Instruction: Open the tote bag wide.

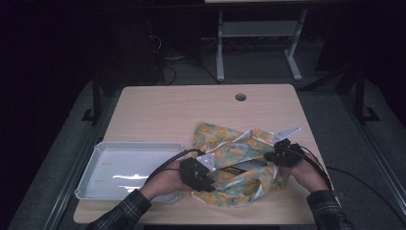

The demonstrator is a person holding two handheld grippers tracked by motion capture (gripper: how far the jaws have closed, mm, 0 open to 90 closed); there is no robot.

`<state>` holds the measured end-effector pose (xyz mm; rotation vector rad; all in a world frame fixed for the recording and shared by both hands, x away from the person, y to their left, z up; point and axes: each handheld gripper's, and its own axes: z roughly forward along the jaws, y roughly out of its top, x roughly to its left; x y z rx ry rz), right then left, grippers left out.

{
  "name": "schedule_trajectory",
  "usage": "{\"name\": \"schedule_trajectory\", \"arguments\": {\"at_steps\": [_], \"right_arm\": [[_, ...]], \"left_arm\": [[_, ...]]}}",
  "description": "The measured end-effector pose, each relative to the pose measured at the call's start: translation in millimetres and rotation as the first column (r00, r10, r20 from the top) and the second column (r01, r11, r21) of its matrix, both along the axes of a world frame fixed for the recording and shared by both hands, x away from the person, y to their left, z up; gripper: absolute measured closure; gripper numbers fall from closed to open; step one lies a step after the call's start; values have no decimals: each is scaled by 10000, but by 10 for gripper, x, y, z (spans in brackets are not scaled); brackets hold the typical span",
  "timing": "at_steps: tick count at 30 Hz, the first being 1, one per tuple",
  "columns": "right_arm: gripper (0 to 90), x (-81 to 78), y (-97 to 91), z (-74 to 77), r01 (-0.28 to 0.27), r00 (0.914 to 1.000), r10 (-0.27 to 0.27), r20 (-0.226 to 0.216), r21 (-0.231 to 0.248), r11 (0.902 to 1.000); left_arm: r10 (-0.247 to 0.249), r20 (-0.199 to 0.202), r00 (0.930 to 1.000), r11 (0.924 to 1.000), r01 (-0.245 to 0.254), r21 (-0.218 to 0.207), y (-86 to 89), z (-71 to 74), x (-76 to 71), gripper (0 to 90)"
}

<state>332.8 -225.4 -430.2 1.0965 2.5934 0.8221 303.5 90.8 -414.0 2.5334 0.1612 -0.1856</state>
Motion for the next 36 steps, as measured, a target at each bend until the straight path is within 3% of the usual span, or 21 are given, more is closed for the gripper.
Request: {"name": "schedule_trajectory", "arguments": {"at_steps": [4, 7, 10, 12, 15, 21, 24, 26, 31, 36], "right_arm": [[835, -19, -3, 22, -33, 9999, 32, 103, 81, 10000], [843, -23, 0, 25, -50, 10000, 49, 68, 73, 10000], [855, -18, 5, 22, -87, 9999, 87, 80, 40, 10000], [872, -16, 8, 24, -94, 9999, 94, 44, 77, 9999], [890, -10, 12, 21, -159, 9999, 159, 31, 74, 9998], [893, -9, 10, 20, -192, 9998, 192, 4, 92, 9998], [893, -10, 9, 21, -205, 9998, 205, -10, 119, 9997], [893, -8, 7, 21, -191, 9998, 191, -26, 125, 9997], [893, -7, 1, 19, -199, 9998, 200, -98, 160, 9997], [893, -10, 6, 18, -228, 9997, 230, -120, 149, 9996]], "left_arm": [[525, 215, 9984, 9949, -504, -873, 79, 221, 67, 588], [940, 567, 9940, 9887, -866, -1223, 117, 361, 160, 570], [1590, 1074, 9814, 9801, -1438, -1366, 115, 422, 276, 571], [1890, 1448, 9712, 9778, -1725, -1191, 90, 410, 344, 571], [1925, 1382, 9715, 9790, -1805, -948, 17, 338, 395, 547], [1915, 2005, 9608, 9811, -1929, -131, -162, 181, 381, 462], [2091, 2102, 9550, 9765, -2152, 64, -179, 128, 368, 431], [2308, 2271, 9461, 9701, -2419, 218, -156, 100, 352, 402], [2468, 2050, 9471, 9625, -2641, 616, -102, -2, 358, 378], [2413, 2244, 9441, 9601, -2660, 866, -126, -41, 321, 357]]}}
